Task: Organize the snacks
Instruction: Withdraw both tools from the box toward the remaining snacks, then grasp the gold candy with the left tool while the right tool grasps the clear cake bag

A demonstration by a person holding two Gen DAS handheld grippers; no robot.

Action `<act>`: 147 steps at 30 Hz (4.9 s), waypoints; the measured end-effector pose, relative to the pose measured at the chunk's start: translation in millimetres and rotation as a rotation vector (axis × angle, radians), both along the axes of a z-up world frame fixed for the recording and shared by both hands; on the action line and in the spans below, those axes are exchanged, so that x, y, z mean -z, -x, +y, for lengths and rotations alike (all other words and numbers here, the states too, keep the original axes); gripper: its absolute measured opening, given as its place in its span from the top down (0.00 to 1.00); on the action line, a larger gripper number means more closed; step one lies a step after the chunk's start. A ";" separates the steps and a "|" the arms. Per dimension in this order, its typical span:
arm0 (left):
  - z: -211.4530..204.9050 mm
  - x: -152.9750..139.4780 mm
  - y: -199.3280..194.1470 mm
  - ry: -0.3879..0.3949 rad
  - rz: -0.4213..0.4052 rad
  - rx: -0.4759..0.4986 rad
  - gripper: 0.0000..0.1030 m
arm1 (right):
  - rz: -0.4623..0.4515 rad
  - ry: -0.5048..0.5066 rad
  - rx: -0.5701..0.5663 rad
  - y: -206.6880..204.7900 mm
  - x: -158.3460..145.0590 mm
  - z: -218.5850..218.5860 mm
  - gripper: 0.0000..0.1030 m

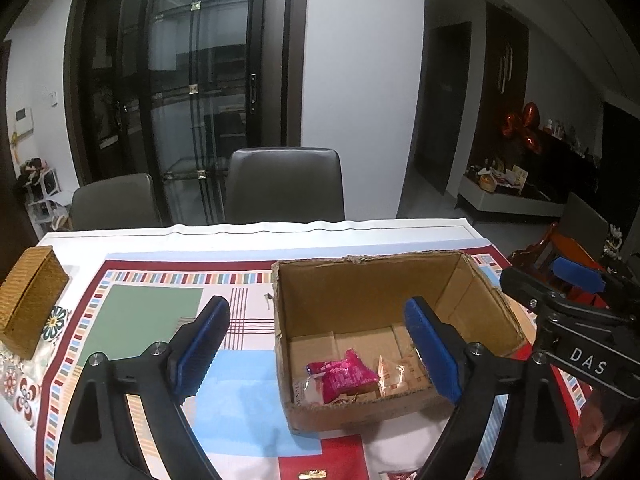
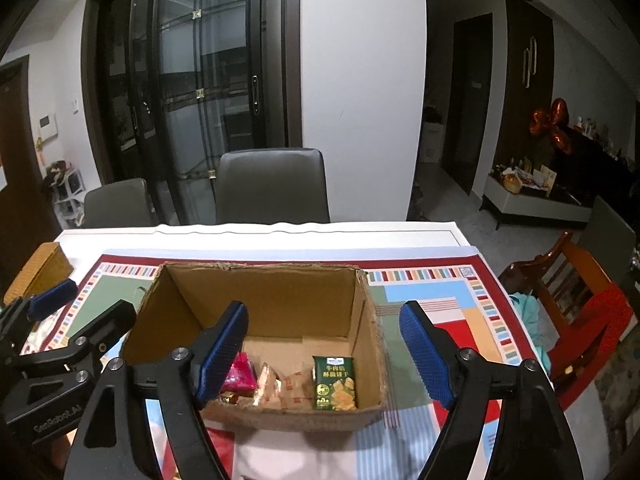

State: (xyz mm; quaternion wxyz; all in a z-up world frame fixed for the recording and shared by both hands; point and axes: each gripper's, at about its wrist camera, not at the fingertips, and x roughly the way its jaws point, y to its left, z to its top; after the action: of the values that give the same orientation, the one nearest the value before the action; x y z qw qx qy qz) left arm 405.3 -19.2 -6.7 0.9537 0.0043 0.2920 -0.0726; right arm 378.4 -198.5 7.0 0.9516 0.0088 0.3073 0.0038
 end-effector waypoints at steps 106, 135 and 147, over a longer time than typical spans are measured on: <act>8.2 176.4 93.0 -0.058 0.254 -0.065 0.28 | 0.350 0.051 0.057 121.8 187.8 -2.1 0.30; 0.1 183.0 91.2 -0.037 0.282 -0.030 0.80 | 0.328 -0.013 0.051 120.8 186.1 -8.5 0.66; 5.1 162.0 107.4 -0.030 0.247 -0.035 0.80 | 0.277 -0.020 0.053 127.2 164.0 -8.3 0.66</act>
State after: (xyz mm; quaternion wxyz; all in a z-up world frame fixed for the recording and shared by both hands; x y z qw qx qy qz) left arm 298.0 -14.1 -168.8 0.9113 0.0043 0.4085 -0.0518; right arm 251.2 -206.8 -157.0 0.8998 0.0266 0.4351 -0.0195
